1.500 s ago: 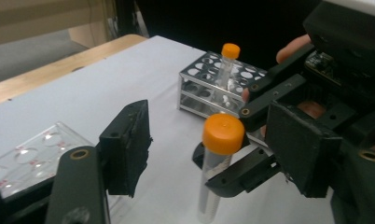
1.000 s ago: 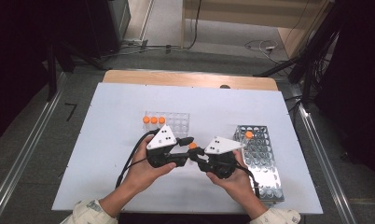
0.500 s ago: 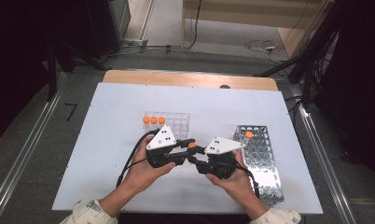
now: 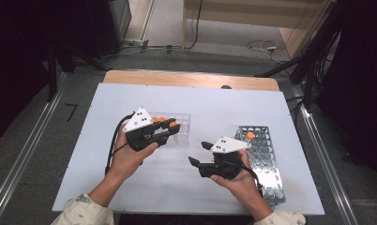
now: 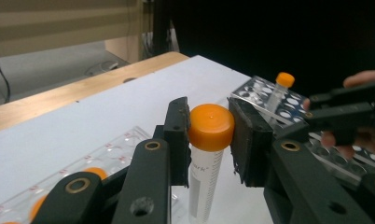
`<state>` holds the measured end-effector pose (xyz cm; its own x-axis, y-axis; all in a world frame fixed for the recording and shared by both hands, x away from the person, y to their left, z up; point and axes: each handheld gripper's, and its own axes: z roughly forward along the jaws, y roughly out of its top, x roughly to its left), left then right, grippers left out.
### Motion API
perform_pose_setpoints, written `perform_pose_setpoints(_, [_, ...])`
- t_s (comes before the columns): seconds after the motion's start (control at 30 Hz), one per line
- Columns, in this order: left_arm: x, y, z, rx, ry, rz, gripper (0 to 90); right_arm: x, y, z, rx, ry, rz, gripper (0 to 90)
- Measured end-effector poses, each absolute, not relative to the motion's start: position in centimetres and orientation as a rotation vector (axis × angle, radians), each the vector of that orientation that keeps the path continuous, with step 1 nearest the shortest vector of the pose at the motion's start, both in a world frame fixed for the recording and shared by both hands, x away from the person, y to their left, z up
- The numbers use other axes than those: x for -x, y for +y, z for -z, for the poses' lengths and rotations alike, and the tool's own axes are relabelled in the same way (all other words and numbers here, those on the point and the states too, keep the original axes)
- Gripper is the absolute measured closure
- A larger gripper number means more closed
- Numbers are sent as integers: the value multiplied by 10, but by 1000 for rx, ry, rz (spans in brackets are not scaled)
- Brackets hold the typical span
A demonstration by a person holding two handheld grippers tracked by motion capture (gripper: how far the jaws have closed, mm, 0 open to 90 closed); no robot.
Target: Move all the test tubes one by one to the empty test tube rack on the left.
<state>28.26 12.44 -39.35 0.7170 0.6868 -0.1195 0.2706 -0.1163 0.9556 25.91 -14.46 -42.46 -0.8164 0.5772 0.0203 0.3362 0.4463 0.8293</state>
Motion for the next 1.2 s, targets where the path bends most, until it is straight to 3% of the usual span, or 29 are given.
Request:
perform_pose_setpoints(0.8, [-315,126,397,-1684,844,-576,709,-259,-146,431,-819,2452,-1297,314])
perform_pose_setpoints(1.2, [-323,119,414,-1782,866,-589,708,-258,-146,430,-816,2451,-1297,316])
